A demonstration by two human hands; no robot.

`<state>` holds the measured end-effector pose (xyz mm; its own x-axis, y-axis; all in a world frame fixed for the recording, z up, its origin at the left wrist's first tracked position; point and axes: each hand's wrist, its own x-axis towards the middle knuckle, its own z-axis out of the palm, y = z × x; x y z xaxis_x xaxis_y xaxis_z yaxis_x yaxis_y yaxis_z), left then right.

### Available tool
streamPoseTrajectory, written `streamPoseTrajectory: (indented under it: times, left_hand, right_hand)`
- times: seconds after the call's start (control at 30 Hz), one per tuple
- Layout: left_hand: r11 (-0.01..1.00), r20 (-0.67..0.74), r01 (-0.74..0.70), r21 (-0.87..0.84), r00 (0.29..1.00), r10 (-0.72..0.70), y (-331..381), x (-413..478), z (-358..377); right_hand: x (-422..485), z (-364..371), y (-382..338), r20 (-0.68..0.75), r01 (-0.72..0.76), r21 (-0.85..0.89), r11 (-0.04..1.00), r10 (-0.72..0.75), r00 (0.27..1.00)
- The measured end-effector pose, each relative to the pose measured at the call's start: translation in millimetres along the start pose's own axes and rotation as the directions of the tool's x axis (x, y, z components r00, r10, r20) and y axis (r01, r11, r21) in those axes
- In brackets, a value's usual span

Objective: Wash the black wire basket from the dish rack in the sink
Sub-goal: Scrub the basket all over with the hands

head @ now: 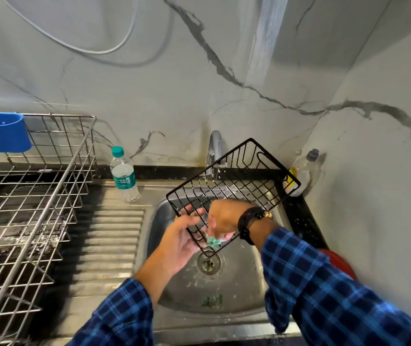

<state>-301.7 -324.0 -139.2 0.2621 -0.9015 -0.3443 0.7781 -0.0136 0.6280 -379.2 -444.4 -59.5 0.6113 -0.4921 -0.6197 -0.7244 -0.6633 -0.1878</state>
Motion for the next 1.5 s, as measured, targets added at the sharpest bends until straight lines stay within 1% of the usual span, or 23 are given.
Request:
streamPoseTrajectory:
  times: [0.07,0.13,0.2,0.3,0.33,0.4,0.5,0.7,0.77,0.83,0.9,0.97,1.03,1.07,1.1,1.13,1.2,1.27,1.3,1.33,1.4,1.47,1.5]
  left_hand:
    - [1.0,-0.02,-0.017,0.01,1.0,0.018,1.2,-0.7,0.3]
    - [1.0,-0.04,-0.016,0.015,0.999,0.016,1.3,-2.7,-2.1]
    - [0.999,-0.072,0.0,0.053,0.997,0.004,2.4,-5.0,-8.3]
    - [0.994,-0.097,0.048,0.098,0.995,-0.038,0.7,-7.5,-16.4]
    - [0.993,-0.101,0.056,0.105,0.994,-0.045,-0.2,-7.7,-16.2]
    - [0.991,-0.106,0.058,0.122,0.993,-0.045,-1.6,-8.8,-12.8]
    - [0.983,-0.108,0.036,0.178,0.994,-0.016,5.1,-10.5,-4.9]
    - [0.966,-0.154,-0.104,0.237,0.978,0.143,24.9,-9.1,9.3]
    - [0.947,-0.178,-0.14,0.289,0.964,0.196,25.1,-8.7,12.2]
    - [0.94,-0.2,-0.148,0.308,0.956,0.216,27.9,-9.9,12.7]
    - [0.945,-0.198,-0.131,0.301,0.96,0.197,33.4,-11.4,10.4]
    - [0.936,-0.174,-0.116,0.332,0.968,0.181,35.9,-13.5,8.5]
    - [0.92,-0.141,-0.133,0.369,0.97,0.197,34.1,-15.6,9.7]
    - [0.909,-0.128,-0.151,0.389,0.968,0.216,32.8,-15.7,11.0]
    - [0.892,-0.125,-0.161,0.423,0.964,0.233,32.6,-15.8,11.5]
    - [0.87,-0.136,-0.163,0.466,0.958,0.253,33.2,-15.5,12.1]
    - [0.813,-0.164,-0.153,0.562,0.943,0.291,34.3,-14.2,9.8]
    - [0.802,-0.184,-0.146,0.579,0.935,0.303,34.4,-16.0,7.1]
    - [0.804,-0.175,-0.158,0.573,0.935,0.309,34.8,-17.8,6.7]
    - [0.805,-0.163,-0.166,0.57,0.937,0.309,35.7,-19.5,6.4]
    - [0.797,-0.129,-0.167,0.58,0.948,0.293,38.5,-20.8,7.4]
    - [0.799,-0.102,-0.165,0.578,0.957,0.271,39.7,-22.9,10.7]
    - [0.807,-0.103,-0.171,0.566,0.956,0.275,40.1,-24.2,12.4]
  right_hand:
    - [-5.9,-1.2,-0.4,-0.149,-0.003,-0.153,0.988,-0.02,0.989]
    - [-11.9,-8.9,5.9,-0.307,-0.065,-0.272,0.96,-0.023,0.951]
    - [-14.2,-22.8,21.3,-0.464,-0.161,-0.264,0.951,0.021,0.886]
    - [-11.2,-43.4,45.3,-0.663,-0.259,-0.157,0.953,0.093,0.743]
    - [-7.9,-44.7,50.4,-0.677,-0.272,-0.125,0.954,0.118,0.726]
    - [0.3,-36.9,56.4,-0.638,-0.242,-0.113,0.964,0.116,0.761]
    - [11.7,-21.3,64.5,-0.538,-0.196,-0.223,0.955,0.047,0.842]
    - [8.3,-14.3,79.4,-0.463,-0.083,-0.367,0.927,-0.104,0.88]
    - [10.5,0.0,76.4,-0.389,-0.065,-0.4,0.914,-0.105,0.915]
    - [14.8,12.4,76.3,-0.306,-0.053,-0.363,0.93,-0.066,0.95]
    - [17.1,8.8,79.7,-0.369,-0.085,-0.187,0.979,0.01,0.93]
    - [18.4,-4.4,81.2,-0.55,-0.121,-0.015,0.993,0.093,0.83]
    - [20.7,-10.0,76.5,-0.67,-0.118,0.042,0.992,0.116,0.734]
    - [20.4,-8.1,70.4,-0.686,-0.103,0.047,0.994,0.107,0.72]
    - [19.8,-3.5,63.3,-0.671,-0.082,0.031,0.996,0.082,0.737]
    - [20.1,3.4,57.8,-0.627,-0.047,0.011,0.999,0.044,0.778]
    - [18.0,16.7,53.9,-0.472,0.067,0.019,0.998,-0.05,0.88]
    - [14.3,24.4,60.6,-0.357,0.13,0.062,0.99,-0.099,0.929]
    - [13.2,24.9,65.2,-0.372,0.129,0.083,0.988,-0.09,0.924]
    - [13.6,23.1,69.1,-0.437,0.115,0.1,0.988,-0.06,0.897]
    - [14.5,12.8,71.7,-0.629,0.055,0.116,0.992,0.03,0.777]
    - [17.1,4.3,70.1,-0.754,0.047,0.116,0.992,0.058,0.654]
    - [18.5,2.7,69.8,-0.765,0.069,0.088,0.994,0.023,0.644]
